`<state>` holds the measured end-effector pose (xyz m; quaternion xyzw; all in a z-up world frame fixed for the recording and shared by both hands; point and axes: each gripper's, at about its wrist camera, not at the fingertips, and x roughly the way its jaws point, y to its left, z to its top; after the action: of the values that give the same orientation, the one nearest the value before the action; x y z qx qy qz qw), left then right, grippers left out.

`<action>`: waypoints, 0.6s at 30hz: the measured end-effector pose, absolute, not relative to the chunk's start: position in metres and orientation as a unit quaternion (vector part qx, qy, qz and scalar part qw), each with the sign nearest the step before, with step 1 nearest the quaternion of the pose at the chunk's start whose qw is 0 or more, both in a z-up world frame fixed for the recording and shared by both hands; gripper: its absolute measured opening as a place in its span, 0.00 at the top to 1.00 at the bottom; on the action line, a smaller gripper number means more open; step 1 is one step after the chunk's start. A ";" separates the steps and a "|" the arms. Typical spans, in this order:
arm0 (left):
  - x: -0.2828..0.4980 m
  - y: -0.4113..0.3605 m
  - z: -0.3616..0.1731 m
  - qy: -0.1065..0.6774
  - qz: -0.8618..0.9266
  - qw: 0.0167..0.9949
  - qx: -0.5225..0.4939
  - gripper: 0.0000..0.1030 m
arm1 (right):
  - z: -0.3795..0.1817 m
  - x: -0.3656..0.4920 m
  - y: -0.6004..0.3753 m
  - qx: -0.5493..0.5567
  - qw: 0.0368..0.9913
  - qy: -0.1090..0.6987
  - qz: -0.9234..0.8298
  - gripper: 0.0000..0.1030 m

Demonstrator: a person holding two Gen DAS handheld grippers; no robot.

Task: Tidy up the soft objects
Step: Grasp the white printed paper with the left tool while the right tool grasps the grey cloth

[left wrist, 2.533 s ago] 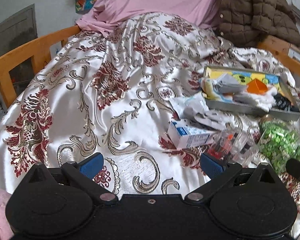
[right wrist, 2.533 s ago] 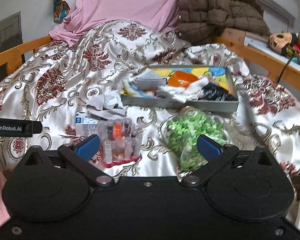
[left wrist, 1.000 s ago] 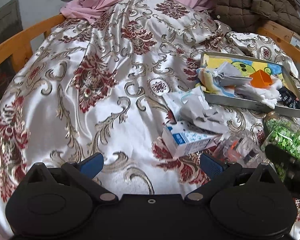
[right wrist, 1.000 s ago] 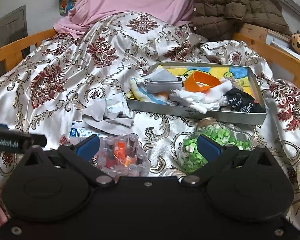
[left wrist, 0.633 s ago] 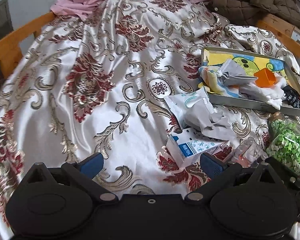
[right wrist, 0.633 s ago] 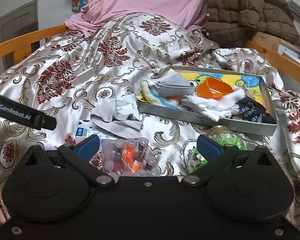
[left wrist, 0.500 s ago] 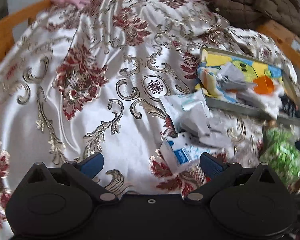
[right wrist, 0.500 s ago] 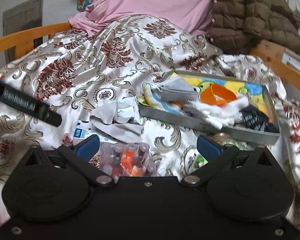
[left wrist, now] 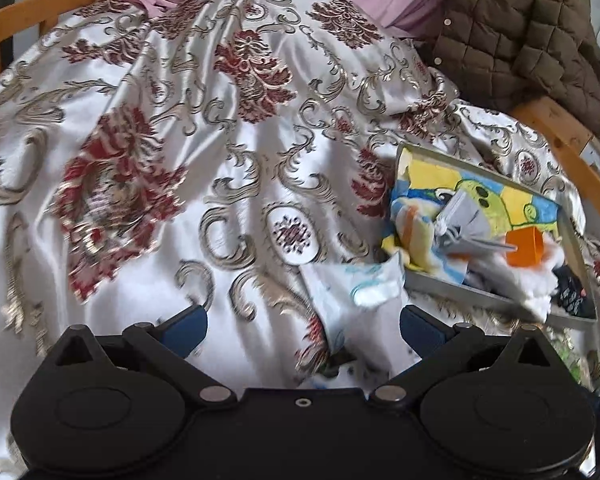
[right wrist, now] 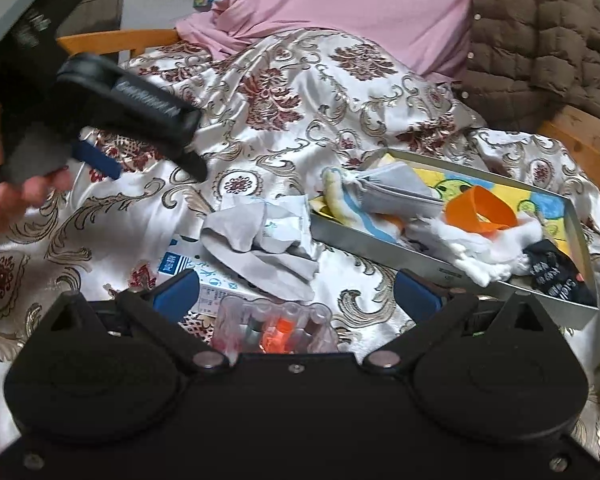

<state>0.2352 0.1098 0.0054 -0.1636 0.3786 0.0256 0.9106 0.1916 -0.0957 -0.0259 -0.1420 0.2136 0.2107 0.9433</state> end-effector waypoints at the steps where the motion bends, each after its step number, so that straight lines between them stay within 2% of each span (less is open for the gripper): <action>1: 0.239 0.110 0.005 0.376 0.021 0.912 -0.163 0.01 | -0.026 0.194 -0.095 -0.142 0.942 0.215 0.213 0.01; 12: 0.276 0.108 -0.014 0.376 -0.045 0.911 -0.161 0.01 | -0.028 0.215 -0.093 -0.110 0.936 0.243 0.229 0.01; 18: 0.286 0.119 -0.036 0.407 -0.060 0.886 -0.216 0.01 | -0.025 0.232 -0.088 -0.082 0.926 0.270 0.252 0.01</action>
<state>0.2861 0.1193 -0.0363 -0.2162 0.4066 -0.0602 0.8856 0.2323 -0.0881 -0.0248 -0.0825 0.2698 0.2519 0.9257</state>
